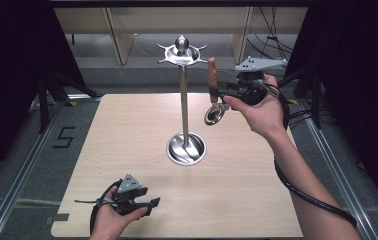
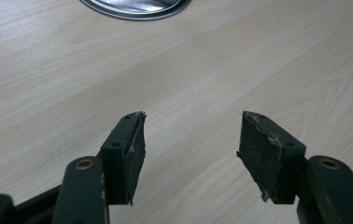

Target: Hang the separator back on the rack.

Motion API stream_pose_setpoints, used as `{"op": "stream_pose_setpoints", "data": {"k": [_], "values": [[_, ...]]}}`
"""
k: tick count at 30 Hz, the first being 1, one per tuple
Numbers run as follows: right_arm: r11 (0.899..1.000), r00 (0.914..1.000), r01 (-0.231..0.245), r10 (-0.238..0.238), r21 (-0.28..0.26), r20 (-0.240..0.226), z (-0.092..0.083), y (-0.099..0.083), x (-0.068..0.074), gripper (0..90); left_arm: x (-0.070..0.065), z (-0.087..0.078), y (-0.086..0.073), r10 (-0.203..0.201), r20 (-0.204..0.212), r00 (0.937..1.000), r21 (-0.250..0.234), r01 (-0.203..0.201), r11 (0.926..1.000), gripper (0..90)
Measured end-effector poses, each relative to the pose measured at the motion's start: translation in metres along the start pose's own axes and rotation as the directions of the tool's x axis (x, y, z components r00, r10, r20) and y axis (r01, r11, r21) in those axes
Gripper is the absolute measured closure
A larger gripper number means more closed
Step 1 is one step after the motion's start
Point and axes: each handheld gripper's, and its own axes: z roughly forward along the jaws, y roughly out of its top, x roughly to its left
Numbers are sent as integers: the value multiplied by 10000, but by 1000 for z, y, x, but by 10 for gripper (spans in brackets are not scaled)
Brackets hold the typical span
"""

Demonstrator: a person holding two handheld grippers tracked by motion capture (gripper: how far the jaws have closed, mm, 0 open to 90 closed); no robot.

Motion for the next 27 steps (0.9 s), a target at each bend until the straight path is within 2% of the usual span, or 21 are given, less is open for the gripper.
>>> {"op": "stream_pose_setpoints", "data": {"k": [2, 4, 5, 6, 7, 9, 13, 14, 21, 22, 25, 26, 27], "values": [[9999, 9999, 134, -134, 37, -41, 1, 1, -2, 687, 0, 0, 0, 24, 17, 10000, 17, -24, 10000, 399], [10000, 10000, -1, 2, 56, -79, 2, 1, 0, 687, 1, 0, 0, 93, -65, 9999, 126, -92, 9999, 399], [9998, 9998, 206, -206, 43, -46, 2, 2, -2, 687, 1, 0, 0, 93, -65, 9999, 126, -92, 9999, 399], [9998, 9998, 206, -206, 43, -46, 2, 2, -2, 687, 1, 0, 0, 127, -93, 9999, 156, -125, 9998, 399], [9999, 9999, -12, 14, 143, -139, 3, 3, -1, 687, 0, 0, 0, 34, 29, 10000, 59, -34, 10000, 399], [9997, 9997, 227, -226, 112, -108, 4, 4, -2, 687, 0, 0, 0, 25, 4, 10000, 46, -25, 10000, 399], [9998, 9998, 69, -66, 163, -202, 5, 4, -1, 687, 0, 0, 0, 34, 27, 10000, 65, -34, 10000, 399], [9997, 9996, 205, -202, 163, -197, 6, 5, -2, 687, 1, 0, 0, 61, 15, 10000, 86, -61, 9999, 399], [9997, 9997, 84, -78, 225, -241, 7, 7, -2, 688, 0, 0, 0, 45, -9, 10000, 49, -45, 10000, 399], [9995, 9994, 255, -250, 200, -258, 8, 8, -3, 687, 0, 0, 0, 42, 4, 10000, 58, -42, 10000, 399], [9993, 9993, 285, -278, 236, -269, 8, 8, -4, 687, 0, 0, 0, 49, 6, 10000, 52, -49, 10000, 398], [9998, 9997, 121, -118, 145, -191, 9, 8, -2, 687, 0, 0, 0, 50, 2, 10000, 48, -50, 10000, 398], [9993, 9991, 242, -231, 298, -346, 9, 9, -4, 687, 0, 0, 0, 46, -7, 10000, 54, -46, 10000, 398]]}}
